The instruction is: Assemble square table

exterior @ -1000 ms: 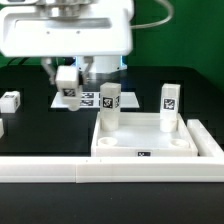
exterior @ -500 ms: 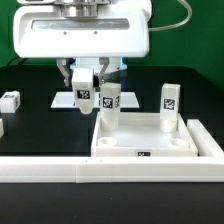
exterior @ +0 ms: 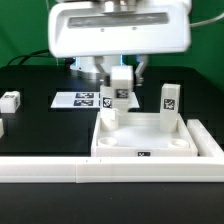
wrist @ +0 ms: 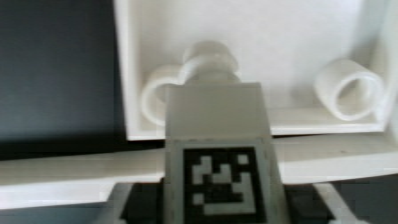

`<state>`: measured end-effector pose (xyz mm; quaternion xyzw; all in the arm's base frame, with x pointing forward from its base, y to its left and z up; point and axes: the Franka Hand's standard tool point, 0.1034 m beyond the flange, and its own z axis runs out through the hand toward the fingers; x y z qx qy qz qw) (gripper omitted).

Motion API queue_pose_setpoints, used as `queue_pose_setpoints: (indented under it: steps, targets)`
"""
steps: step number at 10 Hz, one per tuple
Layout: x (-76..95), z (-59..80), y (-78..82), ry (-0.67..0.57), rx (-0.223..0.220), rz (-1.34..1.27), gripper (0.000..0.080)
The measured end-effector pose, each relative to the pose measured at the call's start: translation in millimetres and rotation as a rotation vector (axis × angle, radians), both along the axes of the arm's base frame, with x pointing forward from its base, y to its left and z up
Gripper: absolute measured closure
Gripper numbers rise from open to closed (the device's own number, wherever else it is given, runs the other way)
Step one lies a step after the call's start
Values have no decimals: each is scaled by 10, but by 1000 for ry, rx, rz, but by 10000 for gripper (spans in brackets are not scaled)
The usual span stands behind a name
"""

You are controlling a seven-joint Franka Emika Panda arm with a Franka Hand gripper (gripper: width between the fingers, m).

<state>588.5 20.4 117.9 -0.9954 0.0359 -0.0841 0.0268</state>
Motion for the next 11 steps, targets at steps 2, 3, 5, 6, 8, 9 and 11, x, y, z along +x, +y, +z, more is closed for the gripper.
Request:
queue_pose_setpoints:
  steps: [2, 3, 5, 6, 8, 9, 11]
  targets:
    - [49, -21, 91, -20, -4, 26, 509]
    - [50, -24, 75, -20, -5, 22, 509]
    - [61, -29, 67, -44, -12, 21, 509]
    - [69, -36, 41, -85, -17, 5, 509]
    - [133, -32, 212, -250, -34, -5, 509]
    - [140, -57, 312, -229, -17, -9, 509]
    - [228, -33, 540, -262, 0, -11, 509]
